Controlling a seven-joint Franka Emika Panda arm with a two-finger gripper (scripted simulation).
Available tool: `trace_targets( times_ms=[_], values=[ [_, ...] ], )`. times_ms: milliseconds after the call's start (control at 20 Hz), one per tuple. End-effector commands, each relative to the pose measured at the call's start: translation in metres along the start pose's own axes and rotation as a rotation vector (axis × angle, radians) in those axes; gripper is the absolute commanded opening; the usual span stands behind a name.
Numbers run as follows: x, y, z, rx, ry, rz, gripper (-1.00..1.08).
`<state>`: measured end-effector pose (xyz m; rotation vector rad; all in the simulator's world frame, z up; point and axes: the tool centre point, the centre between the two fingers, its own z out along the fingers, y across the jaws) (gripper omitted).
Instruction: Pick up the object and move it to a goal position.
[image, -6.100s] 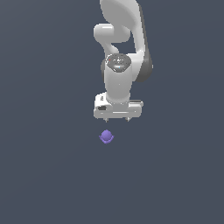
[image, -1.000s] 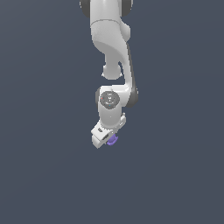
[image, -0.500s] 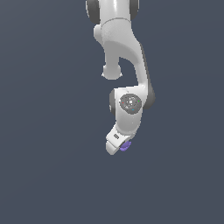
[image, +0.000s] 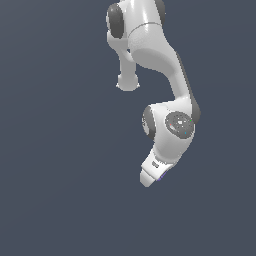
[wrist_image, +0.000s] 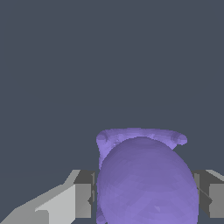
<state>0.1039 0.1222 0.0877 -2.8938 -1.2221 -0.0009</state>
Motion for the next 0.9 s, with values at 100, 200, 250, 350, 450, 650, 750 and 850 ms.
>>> trace_targets(
  times_ms=[100,200,250,350,450,650,750,850],
  values=[
    [0.023,-0.004,-0.006,0.000,0.000,0.001,-1.00],
    [0.030,-0.006,-0.008,0.000,0.000,0.001,-1.00],
    [0.033,-0.006,-0.009,0.000,0.000,0.001,-1.00],
    [0.038,-0.007,-0.010,0.000,0.000,0.001,-1.00],
    [0.042,-0.008,-0.011,0.000,0.000,0.001,-1.00],
    [0.047,-0.008,-0.012,0.000,-0.001,0.000,-1.00],
    [0.048,-0.009,-0.012,0.000,-0.001,0.000,-1.00],
    [0.049,-0.008,-0.012,0.000,-0.001,0.000,-1.00]
  ],
)
